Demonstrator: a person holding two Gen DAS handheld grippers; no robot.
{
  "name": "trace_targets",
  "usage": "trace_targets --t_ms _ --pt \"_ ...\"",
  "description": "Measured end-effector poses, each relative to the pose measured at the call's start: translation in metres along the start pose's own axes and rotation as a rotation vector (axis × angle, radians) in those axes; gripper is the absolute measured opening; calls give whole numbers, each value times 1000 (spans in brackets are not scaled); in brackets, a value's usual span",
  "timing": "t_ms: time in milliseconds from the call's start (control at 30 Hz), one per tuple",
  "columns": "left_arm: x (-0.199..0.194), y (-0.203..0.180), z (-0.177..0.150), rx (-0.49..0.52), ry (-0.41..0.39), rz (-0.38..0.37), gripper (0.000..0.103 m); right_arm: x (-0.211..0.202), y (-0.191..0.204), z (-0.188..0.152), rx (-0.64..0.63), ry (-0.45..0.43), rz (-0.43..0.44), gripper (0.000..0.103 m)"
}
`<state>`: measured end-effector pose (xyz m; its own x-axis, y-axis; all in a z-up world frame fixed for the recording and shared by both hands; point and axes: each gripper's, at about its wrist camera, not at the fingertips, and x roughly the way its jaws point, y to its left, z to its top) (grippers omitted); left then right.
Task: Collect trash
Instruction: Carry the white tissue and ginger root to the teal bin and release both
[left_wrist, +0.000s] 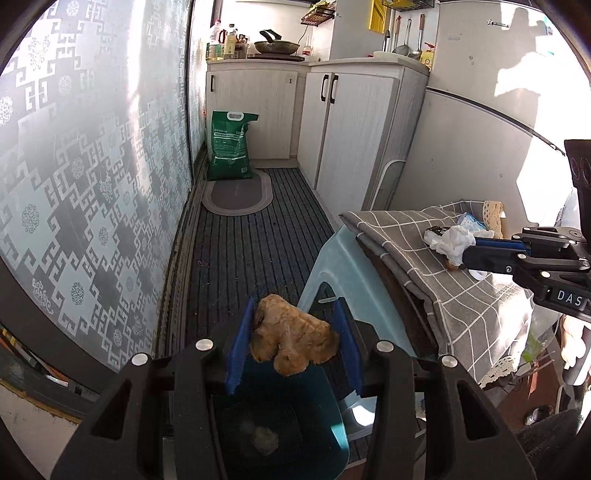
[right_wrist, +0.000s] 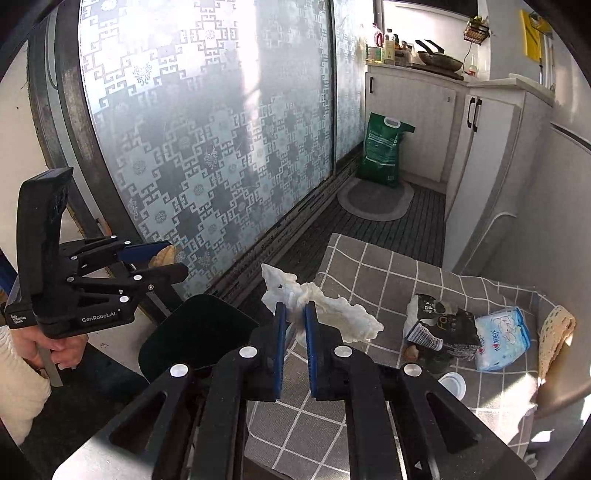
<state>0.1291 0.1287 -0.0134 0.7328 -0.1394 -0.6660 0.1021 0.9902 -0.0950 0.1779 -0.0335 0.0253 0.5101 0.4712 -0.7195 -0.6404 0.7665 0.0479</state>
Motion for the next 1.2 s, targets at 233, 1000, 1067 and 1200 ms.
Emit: trace_targets --t_ms 233,1000,1067,1200 --pt "9 27 -17 -22 64 20 47 25 27 6 -14 25 67 10" --pt "81 61 -99 27 425 20 47 92 86 0 -66 176 135 10" --pt "89 60 -108 46 461 29 47 97 87 -1 -63 189 137 10" --pt "98 58 -120 67 507 22 47 109 92 -6 -62 222 139 10"
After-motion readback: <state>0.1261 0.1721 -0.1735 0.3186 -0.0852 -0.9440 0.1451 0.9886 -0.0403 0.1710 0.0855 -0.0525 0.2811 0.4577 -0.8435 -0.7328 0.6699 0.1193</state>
